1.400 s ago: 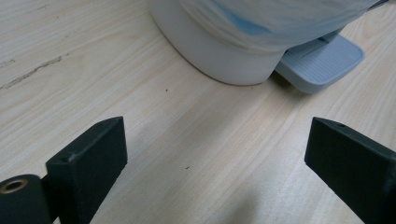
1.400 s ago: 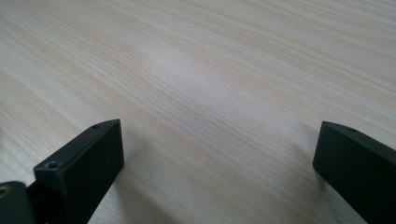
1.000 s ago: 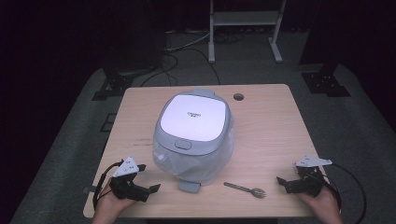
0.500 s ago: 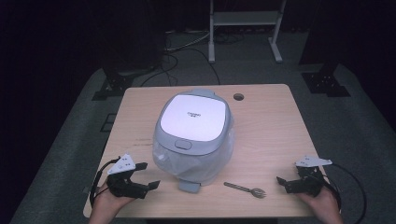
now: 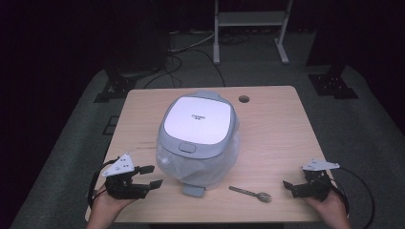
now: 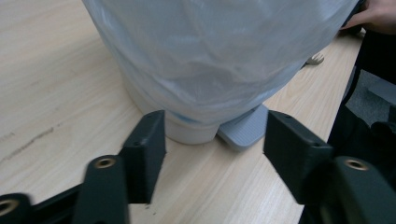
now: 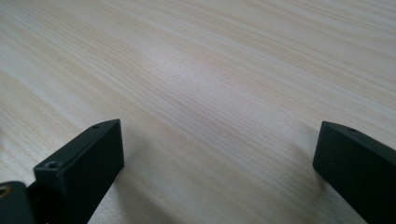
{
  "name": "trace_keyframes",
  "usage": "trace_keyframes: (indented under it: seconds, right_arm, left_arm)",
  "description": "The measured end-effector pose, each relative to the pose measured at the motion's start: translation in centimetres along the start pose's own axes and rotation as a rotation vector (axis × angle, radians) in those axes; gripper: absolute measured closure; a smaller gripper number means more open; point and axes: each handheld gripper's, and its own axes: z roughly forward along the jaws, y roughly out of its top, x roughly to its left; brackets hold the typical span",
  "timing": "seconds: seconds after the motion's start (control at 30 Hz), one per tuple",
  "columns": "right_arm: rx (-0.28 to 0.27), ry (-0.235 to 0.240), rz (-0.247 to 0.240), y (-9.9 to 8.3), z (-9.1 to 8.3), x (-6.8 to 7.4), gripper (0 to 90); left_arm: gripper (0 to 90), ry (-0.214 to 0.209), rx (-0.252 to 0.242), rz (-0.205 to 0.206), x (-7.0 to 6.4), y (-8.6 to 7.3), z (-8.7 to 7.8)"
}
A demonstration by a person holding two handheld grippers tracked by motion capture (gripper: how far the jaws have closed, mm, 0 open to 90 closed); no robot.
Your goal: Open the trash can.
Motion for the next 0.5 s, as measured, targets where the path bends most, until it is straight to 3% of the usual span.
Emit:
trace_keyframes:
  seconds: [0.03, 0.13, 0.37, 0.5]
  right_arm:
    - [-0.001, 0.0, -0.001, 0.0, 0.0, 0.0, 0.8]
    - [0.0, 0.0, 0.0, 0.0, 0.0, 0.0, 0.8]
    - [-0.001, 0.0, -0.001, 0.0, 0.0, 0.0, 0.8]
    - [-0.001, 0.0, -0.001, 0.0, 0.0, 0.0, 0.8]
  left_arm:
    - [50.2, -0.003, -0.005, 0.002, -0.1, 0.1, -0.1]
    - [57.2, -0.003, -0.015, 0.001, -0.2, 0.6, -0.5]
    - [89.4, -0.038, -0.028, -0.001, -0.5, 1.7, -1.4]
    - [90.0, -0.056, -0.032, -0.001, -0.6, 2.2, -1.8]
